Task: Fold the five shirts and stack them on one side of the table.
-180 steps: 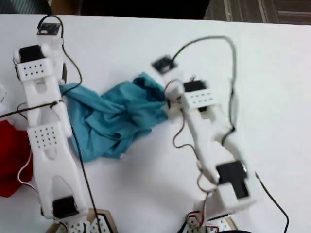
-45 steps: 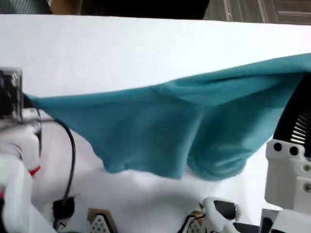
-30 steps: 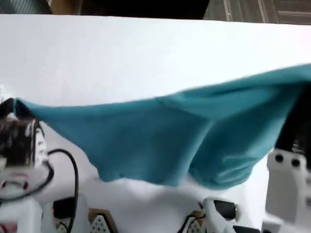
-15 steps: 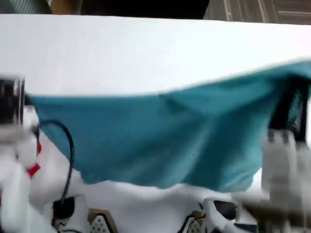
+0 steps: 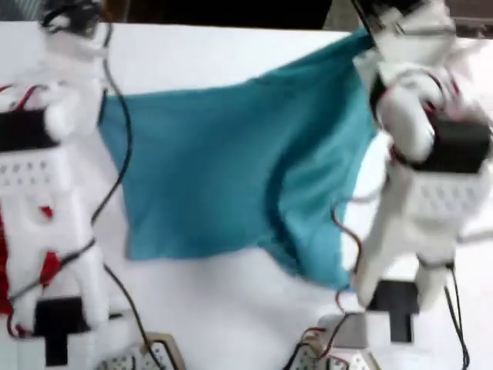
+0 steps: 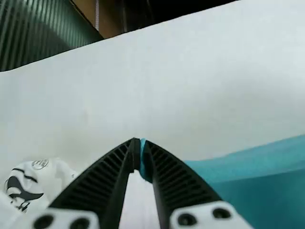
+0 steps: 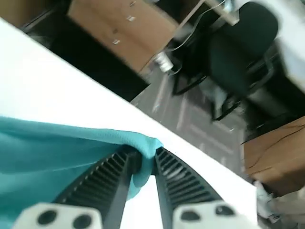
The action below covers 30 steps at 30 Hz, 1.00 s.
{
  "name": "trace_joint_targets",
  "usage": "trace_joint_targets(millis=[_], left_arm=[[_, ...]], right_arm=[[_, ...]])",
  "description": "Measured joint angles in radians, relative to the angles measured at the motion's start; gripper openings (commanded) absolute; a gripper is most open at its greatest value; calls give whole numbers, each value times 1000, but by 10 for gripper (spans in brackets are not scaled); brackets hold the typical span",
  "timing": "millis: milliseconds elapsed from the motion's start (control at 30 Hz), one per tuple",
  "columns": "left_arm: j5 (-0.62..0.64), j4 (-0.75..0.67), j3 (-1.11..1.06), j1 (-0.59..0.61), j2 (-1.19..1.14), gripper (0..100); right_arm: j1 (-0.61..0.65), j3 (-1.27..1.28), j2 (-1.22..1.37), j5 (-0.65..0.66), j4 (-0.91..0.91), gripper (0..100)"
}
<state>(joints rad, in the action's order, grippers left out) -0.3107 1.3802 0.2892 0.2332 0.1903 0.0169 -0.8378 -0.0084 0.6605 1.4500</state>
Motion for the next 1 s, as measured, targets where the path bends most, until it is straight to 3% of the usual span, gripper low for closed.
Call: trace_joint_targets(millis=[167, 367, 633, 1000], left_arm=[[0, -43, 44, -14, -101, 24], [0, 14, 245, -14, -229, 24], [2, 146, 321, -14, -446, 24], [-86, 338, 321, -14, -479, 24]], right_arm=[[0, 0, 141, 2, -114, 20], [-3, 9, 210, 46, -153, 20], [-3, 9, 239, 49, 21, 20], [-3, 66, 238, 49, 222, 20]])
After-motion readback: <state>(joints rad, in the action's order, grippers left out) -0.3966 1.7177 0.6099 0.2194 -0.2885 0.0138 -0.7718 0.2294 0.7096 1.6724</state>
